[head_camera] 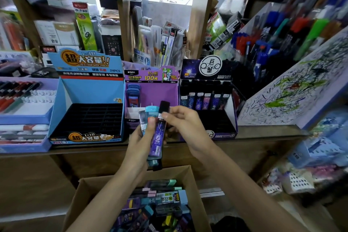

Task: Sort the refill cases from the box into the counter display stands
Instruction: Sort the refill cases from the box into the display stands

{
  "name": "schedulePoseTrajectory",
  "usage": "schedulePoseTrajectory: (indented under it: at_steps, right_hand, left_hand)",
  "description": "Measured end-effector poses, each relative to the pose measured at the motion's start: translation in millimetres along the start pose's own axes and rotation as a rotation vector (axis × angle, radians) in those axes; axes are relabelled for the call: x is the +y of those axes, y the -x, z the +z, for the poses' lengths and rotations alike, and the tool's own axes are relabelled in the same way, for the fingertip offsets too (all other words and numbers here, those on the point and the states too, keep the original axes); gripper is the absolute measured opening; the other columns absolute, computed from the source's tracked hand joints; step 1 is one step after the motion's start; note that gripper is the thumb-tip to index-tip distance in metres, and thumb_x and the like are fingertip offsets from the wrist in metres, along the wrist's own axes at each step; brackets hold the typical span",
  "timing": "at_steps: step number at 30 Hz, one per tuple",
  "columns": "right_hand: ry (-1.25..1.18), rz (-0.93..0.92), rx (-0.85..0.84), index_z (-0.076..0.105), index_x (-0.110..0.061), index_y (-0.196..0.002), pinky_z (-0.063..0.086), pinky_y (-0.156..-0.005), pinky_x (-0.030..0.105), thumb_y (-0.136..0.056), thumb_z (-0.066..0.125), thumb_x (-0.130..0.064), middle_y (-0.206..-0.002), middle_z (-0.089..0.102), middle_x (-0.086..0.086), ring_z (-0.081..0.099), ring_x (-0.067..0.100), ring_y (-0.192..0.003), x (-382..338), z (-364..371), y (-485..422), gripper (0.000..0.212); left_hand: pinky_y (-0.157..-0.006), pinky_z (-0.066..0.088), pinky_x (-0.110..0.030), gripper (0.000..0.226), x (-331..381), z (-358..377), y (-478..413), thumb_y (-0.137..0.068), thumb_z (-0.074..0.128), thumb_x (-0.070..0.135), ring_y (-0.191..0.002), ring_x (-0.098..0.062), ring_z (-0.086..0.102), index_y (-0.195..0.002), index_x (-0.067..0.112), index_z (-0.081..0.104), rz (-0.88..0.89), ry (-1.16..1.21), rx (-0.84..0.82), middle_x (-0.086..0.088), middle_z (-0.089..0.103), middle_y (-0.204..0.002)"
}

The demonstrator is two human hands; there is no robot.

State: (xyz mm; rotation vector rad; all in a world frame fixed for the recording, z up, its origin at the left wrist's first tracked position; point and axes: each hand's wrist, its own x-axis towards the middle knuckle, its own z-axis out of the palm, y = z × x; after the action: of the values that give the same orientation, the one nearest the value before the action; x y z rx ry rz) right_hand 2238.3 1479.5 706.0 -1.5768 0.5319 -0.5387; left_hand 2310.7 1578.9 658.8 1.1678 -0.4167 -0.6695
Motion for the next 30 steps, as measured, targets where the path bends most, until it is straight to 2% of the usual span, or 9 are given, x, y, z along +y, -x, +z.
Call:
schedulePoseTrajectory:
  at_steps: [3,6,9,12,16,20,23,27,30]
  right_hand:
    - [-0.044,0.014,0.036,0.059,-0.009,-0.091,0.047,-0.066,0.025,-0.089,0.060,-0.012,-0.088,0.064,0.007,0.059,0.013,-0.076,-10.9,-17.3,-6.9,0.004]
    - [-0.031,-0.097,0.140,0.060,-0.013,-0.090,0.048,-0.061,0.022,-0.087,0.063,-0.010,-0.083,0.065,0.003,0.059,0.010,-0.070,-31.4,-46.7,-17.9,0.005]
    - [0.125,-0.234,0.269,0.060,-0.019,-0.088,0.048,-0.059,0.015,-0.085,0.067,-0.012,-0.081,0.065,0.000,0.060,0.002,-0.064,-45.4,-74.0,-32.9,0.009]
    - [0.332,-0.305,0.330,0.058,-0.020,-0.088,0.049,-0.066,0.018,-0.085,0.068,-0.017,-0.079,0.060,-0.004,0.058,0.007,-0.069,-41.0,-88.4,-50.7,0.010]
    - [0.467,-0.312,0.291,0.058,-0.013,-0.094,0.051,-0.074,0.025,-0.086,0.067,-0.012,-0.083,0.058,0.000,0.057,0.016,-0.077,-21.4,-89.3,-68.8,0.012]
    - [0.557,-0.338,0.251,0.062,-0.006,-0.106,0.047,-0.072,0.011,-0.085,0.067,-0.010,-0.089,0.059,0.004,0.056,0.012,-0.077,-3.1,-88.9,-77.1,0.022]
    - [0.615,-0.349,0.220,0.063,-0.008,-0.106,0.046,-0.072,0.008,-0.085,0.068,-0.013,-0.087,0.059,-0.003,0.055,0.008,-0.075,2.0,-91.6,-78.1,0.023]
    - [0.633,-0.321,0.169,0.064,-0.010,-0.108,0.048,-0.078,0.019,-0.083,0.070,-0.014,-0.085,0.058,-0.007,0.057,0.008,-0.075,4.7,-95.9,-79.5,0.025]
    - [0.576,-0.292,0.176,0.063,-0.018,-0.096,0.051,-0.076,0.023,-0.084,0.069,-0.012,-0.081,0.060,-0.009,0.060,0.008,-0.075,8.2,-97.0,-79.2,0.015]
  left_hand:
    - [-0.051,0.050,-0.017,0.041,0.4,5.7,-4.1,-0.073,0.056,0.049,-0.061,-0.005,0.066,-0.099,0.018,0.063,0.010,-0.024,0.043,0.002,0.072,-0.072]
    - [-0.049,0.050,-0.018,0.038,3.3,8.0,-7.6,-0.080,0.055,0.045,-0.058,-0.007,0.066,-0.100,0.013,0.062,0.026,-0.058,0.032,0.000,0.071,-0.068]
    - [-0.049,0.051,-0.019,0.037,6.5,5.5,-9.4,-0.079,0.055,0.045,-0.057,-0.008,0.065,-0.099,0.015,0.062,0.041,-0.073,0.020,0.001,0.070,-0.067]
    - [-0.051,0.052,-0.019,0.035,9.0,2.5,-10.1,-0.076,0.055,0.046,-0.059,-0.008,0.066,-0.099,0.020,0.061,0.050,-0.093,0.003,0.003,0.071,-0.069]
    - [-0.054,0.053,-0.018,0.034,8.9,-3.4,-8.4,-0.076,0.053,0.048,-0.063,-0.008,0.067,-0.100,0.025,0.060,0.076,-0.130,0.011,0.005,0.072,-0.072]
    - [-0.055,0.052,-0.017,0.032,6.8,-8.7,-6.0,-0.079,0.053,0.048,-0.065,-0.009,0.068,-0.101,0.026,0.060,0.084,-0.137,0.023,0.002,0.072,-0.074]
    - [-0.055,0.052,-0.016,0.032,6.2,-10.1,-4.4,-0.079,0.053,0.047,-0.065,-0.008,0.068,-0.103,0.026,0.059,0.083,-0.139,0.011,0.002,0.072,-0.074]
    - [-0.056,0.052,-0.017,0.034,7.1,-10.5,-2.5,-0.078,0.054,0.048,-0.066,-0.009,0.068,-0.104,0.026,0.058,0.086,-0.137,-0.038,0.002,0.072,-0.074]
    - [-0.057,0.052,-0.018,0.037,7.3,-9.7,-2.2,-0.079,0.054,0.048,-0.066,-0.010,0.067,-0.106,0.025,0.058,0.091,-0.133,-0.064,0.002,0.071,-0.073]
